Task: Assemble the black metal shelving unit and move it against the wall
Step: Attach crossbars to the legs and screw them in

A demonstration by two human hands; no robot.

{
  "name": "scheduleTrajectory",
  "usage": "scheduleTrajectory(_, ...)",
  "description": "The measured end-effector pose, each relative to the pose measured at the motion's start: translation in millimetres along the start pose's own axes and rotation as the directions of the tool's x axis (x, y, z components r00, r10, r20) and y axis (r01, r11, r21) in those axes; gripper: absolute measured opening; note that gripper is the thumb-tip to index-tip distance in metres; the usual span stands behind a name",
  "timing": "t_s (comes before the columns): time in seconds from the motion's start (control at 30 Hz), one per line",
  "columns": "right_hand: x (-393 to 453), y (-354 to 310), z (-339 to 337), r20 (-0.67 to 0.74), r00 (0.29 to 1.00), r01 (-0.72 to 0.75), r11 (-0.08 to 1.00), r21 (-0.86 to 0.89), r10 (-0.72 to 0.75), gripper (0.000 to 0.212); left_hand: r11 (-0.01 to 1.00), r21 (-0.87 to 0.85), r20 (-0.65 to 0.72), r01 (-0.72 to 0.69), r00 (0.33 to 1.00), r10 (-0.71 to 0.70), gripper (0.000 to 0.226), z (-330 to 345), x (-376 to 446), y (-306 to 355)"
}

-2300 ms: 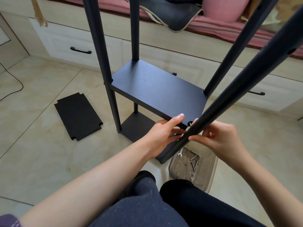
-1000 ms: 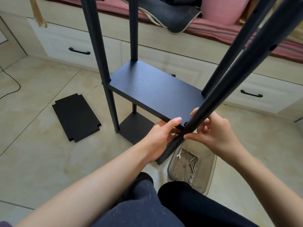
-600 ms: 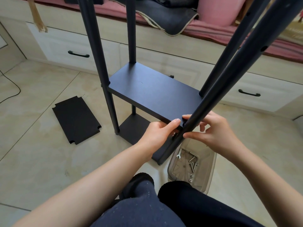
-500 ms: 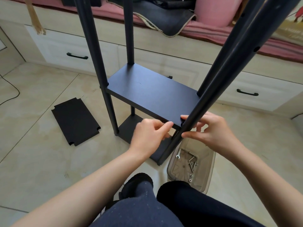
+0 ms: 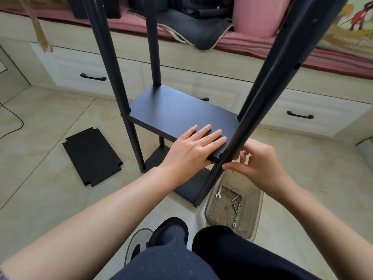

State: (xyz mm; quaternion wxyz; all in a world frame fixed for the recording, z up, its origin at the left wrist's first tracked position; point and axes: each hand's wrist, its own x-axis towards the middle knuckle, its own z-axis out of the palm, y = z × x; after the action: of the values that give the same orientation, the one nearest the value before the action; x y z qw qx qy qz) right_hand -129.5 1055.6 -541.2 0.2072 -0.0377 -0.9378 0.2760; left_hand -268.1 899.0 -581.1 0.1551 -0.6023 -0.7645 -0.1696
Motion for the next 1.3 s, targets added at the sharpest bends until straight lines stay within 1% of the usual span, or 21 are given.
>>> scheduleTrajectory(0.1,2.3,0.3,0.4,-0.004,1.000,-0.011,1.000,-0.010,0.011,0.050,1.000,-0.010,-0.034,0.015,0.999,-0.016,0.058,2.8,-0.8,0.5)
scheduleTrajectory(0.2,3.6,0.2,0.4,0.008,1.000,-0.028,1.000,-0.002,0.028,0.046,1.000,-0.020,-0.001,0.012,1.000,-0.012,0.057,1.8,-2.7,2.4)
scheduleTrajectory(0.27,3.3,-0.7,-0.2,0.027,0.998,-0.063,0.998,0.031,0.062,0.040,0.999,-0.038,0.041,0.003,0.999,-0.001,0.063,1.4,-6.0,5.4)
scheduleTrajectory(0.33,2.9,-2.0,-0.7,0.037,0.994,-0.103,0.993,0.052,0.101,0.036,0.996,-0.076,0.093,0.045,0.995,-0.038,0.073,0.2,-7.3,9.0)
scheduleTrajectory(0.4,2.9,-4.0,0.2,0.044,0.989,-0.147,0.986,0.085,0.144,0.034,0.988,-0.105,0.109,0.110,0.989,-0.099,0.078,0.1,-5.7,12.8)
scheduleTrajectory(0.53,-1.1,-3.6,-1.7,0.077,0.979,-0.201,0.964,0.173,0.190,0.019,0.967,-0.175,0.038,0.183,0.983,-0.179,0.061,-0.4,-2.5,21.4)
scheduleTrajectory(0.6,-2.1,-6.0,-6.0,0.057,0.975,-0.223,0.948,0.226,0.215,0.015,0.964,-0.187,0.034,0.191,0.982,-0.188,0.059,0.7,-2.7,21.3)
scheduleTrajectory(0.7,1.0,-13.0,-15.2,-0.028,0.976,-0.202,0.948,0.246,0.216,0.022,0.969,-0.158,0.050,0.191,0.981,-0.186,0.061,1.6,-2.9,18.4)
scheduleTrajectory(0.77,2.9,-17.8,-18.5,-0.038,0.985,-0.159,0.969,0.189,0.169,0.024,0.971,-0.144,0.039,0.190,0.982,-0.187,0.061,2.4,-3.4,18.3)
scheduleTrajectory(0.83,3.7,-20.5,-19.4,-0.042,0.989,-0.134,0.980,0.150,0.141,0.022,0.971,-0.140,0.034,0.192,0.981,-0.189,0.062,3.6,-3.3,18.3)
scheduleTrajectory(0.9,2.8,-21.0,-16.3,-0.043,0.986,-0.151,0.970,0.193,0.162,0.020,0.971,-0.137,0.036,0.196,0.980,-0.193,0.062,4.4,-2.5,16.9)
scheduleTrajectory(1.0,-4.1,-15.1,-11.1,0.000,0.971,-0.229,0.932,0.282,0.239,0.021,0.969,-0.129,0.040,0.211,0.978,-0.207,0.059,4.3,0.7,14.8)
scheduleTrajectory(1.1,-18.9,4.5,-7.4,0.039,0.939,-0.340,0.907,0.251,0.341,0.020,0.966,-0.129,0.025,0.224,0.975,-0.223,0.054,4.1,4.3,12.2)
scheduleTrajectory(1.17,-32.0,24.4,-2.8,0.088,0.891,-0.454,0.865,0.214,0.446,0.020,0.965,-0.126,0.018,0.228,0.974,-0.227,0.051,4.9,5.8,11.1)
scheduleTrajectory(1.3,-65.6,67.7,17.8,0.217,0.717,-0.695,0.701,0.160,0.662,0.018,0.969,-0.102,-0.015,0.224,0.974,-0.227,0.052,7.5,4.1,11.6)
